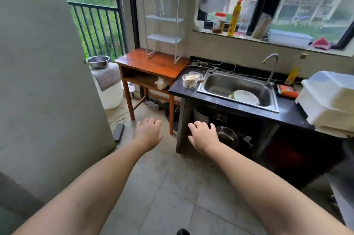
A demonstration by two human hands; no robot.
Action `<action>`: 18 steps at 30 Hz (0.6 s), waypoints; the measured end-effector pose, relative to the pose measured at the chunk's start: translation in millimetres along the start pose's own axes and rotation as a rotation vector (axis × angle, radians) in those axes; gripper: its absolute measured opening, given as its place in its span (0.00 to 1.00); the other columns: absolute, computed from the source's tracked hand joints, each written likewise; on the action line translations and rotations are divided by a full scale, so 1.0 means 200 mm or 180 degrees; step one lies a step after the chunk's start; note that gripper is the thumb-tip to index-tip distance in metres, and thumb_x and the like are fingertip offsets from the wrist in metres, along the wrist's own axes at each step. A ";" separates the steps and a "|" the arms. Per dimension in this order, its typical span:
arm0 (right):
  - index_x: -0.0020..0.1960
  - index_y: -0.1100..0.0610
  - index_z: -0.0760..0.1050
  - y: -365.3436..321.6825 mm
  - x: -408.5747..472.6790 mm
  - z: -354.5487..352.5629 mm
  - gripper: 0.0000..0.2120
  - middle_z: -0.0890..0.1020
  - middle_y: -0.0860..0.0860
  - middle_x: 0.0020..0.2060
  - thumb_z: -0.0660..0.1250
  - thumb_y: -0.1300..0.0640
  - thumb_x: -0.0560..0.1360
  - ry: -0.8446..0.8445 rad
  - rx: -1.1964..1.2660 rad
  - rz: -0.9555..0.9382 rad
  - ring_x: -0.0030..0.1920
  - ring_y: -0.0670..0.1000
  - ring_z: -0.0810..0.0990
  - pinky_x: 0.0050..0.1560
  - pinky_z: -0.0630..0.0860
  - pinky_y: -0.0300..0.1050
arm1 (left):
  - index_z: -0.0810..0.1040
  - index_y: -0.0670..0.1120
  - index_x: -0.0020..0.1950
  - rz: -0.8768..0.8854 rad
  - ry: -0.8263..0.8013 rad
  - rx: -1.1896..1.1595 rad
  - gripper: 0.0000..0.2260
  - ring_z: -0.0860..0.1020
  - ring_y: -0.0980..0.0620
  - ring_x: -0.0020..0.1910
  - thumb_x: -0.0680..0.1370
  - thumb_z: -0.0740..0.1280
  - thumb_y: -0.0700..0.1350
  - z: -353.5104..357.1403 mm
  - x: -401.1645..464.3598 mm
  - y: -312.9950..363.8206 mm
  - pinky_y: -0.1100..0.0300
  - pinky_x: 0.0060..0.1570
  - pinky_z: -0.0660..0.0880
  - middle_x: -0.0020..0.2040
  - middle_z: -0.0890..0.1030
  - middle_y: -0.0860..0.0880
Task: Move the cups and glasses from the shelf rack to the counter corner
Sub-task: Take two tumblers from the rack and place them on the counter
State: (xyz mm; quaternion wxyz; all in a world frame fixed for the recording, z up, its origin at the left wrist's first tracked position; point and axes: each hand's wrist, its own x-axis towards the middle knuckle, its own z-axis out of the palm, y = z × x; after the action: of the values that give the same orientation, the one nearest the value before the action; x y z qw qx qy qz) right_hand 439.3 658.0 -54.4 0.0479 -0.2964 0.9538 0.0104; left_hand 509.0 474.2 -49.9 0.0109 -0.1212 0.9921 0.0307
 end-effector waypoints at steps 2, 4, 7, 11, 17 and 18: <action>0.73 0.53 0.62 -0.02 0.22 -0.05 0.23 0.69 0.55 0.69 0.57 0.49 0.80 0.0062 0.0009 -0.0111 0.70 0.58 0.67 0.73 0.58 0.62 | 0.69 0.47 0.67 -0.0107 0.0037 -0.0026 0.17 0.69 0.45 0.67 0.80 0.58 0.51 -0.03 0.17 -0.09 0.48 0.67 0.66 0.65 0.73 0.46; 0.73 0.53 0.62 -0.03 0.46 -0.11 0.23 0.69 0.55 0.69 0.57 0.49 0.80 0.0176 -0.0037 -0.0223 0.70 0.58 0.67 0.73 0.59 0.62 | 0.68 0.47 0.68 -0.0186 0.0106 -0.0088 0.18 0.69 0.45 0.68 0.80 0.58 0.51 -0.07 0.38 -0.17 0.47 0.68 0.65 0.66 0.72 0.45; 0.74 0.53 0.62 -0.04 0.78 -0.21 0.23 0.69 0.55 0.69 0.58 0.49 0.80 0.0180 -0.0022 -0.0322 0.71 0.58 0.67 0.72 0.60 0.62 | 0.67 0.48 0.69 -0.0243 0.0148 -0.0101 0.19 0.68 0.45 0.69 0.80 0.57 0.51 -0.13 0.65 -0.26 0.47 0.68 0.65 0.67 0.71 0.46; 0.72 0.53 0.63 -0.04 1.20 -0.32 0.22 0.70 0.55 0.68 0.57 0.48 0.80 0.0242 -0.0096 -0.0457 0.69 0.57 0.68 0.71 0.61 0.61 | 0.70 0.47 0.66 -0.0369 0.0265 -0.0149 0.16 0.70 0.45 0.66 0.80 0.57 0.51 -0.22 0.99 -0.39 0.49 0.65 0.67 0.64 0.73 0.45; 0.73 0.53 0.62 -0.14 1.75 -0.40 0.23 0.69 0.54 0.68 0.56 0.48 0.80 0.0176 -0.0190 -0.0551 0.69 0.58 0.68 0.71 0.60 0.62 | 0.69 0.46 0.65 -0.0484 0.0292 -0.0117 0.17 0.71 0.44 0.64 0.80 0.56 0.52 -0.26 1.44 -0.67 0.49 0.62 0.68 0.63 0.73 0.45; 0.73 0.53 0.62 -0.16 1.85 -0.41 0.22 0.69 0.54 0.68 0.56 0.48 0.80 0.0180 -0.0196 -0.0559 0.69 0.58 0.68 0.71 0.59 0.62 | 0.69 0.46 0.65 -0.0505 0.0295 -0.0133 0.17 0.71 0.44 0.64 0.80 0.56 0.52 -0.26 1.52 -0.73 0.49 0.62 0.68 0.63 0.73 0.45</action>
State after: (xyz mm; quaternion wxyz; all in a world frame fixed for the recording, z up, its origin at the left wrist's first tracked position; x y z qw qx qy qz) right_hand 147.6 418.2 -9.6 0.0126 -0.3804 0.9244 0.0272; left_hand 247.7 256.6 -15.2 -0.0352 -0.2008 0.9780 0.0447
